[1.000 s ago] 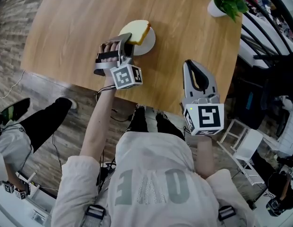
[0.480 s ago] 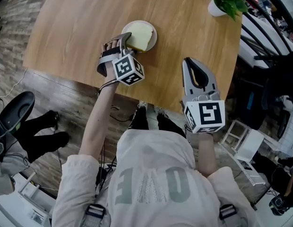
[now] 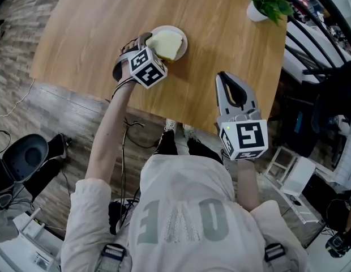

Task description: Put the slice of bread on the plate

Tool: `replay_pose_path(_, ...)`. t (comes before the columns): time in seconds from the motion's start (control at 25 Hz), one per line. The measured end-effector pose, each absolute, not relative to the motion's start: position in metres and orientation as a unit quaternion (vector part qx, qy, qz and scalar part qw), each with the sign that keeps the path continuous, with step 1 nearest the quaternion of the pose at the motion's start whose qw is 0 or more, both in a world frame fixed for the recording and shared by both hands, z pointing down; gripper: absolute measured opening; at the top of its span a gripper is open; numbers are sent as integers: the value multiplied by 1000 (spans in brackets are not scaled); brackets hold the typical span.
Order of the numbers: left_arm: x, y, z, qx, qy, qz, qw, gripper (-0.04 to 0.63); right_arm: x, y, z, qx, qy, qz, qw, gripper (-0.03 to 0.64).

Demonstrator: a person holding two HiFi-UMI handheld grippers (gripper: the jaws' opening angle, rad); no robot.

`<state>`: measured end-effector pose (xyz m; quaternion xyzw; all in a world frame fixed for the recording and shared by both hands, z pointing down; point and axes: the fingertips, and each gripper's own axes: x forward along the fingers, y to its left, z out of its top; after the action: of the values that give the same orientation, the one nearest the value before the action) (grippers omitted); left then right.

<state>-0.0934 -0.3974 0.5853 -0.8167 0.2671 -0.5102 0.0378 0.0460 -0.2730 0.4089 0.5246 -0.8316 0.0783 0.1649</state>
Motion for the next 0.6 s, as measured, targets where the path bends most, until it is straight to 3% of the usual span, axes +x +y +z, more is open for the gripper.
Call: replay_pose_path(0.6, -103, -377, 589, -828, 267, -491, -30, 482, 47, -260, 401, 527, -832, 69, 159, 29)
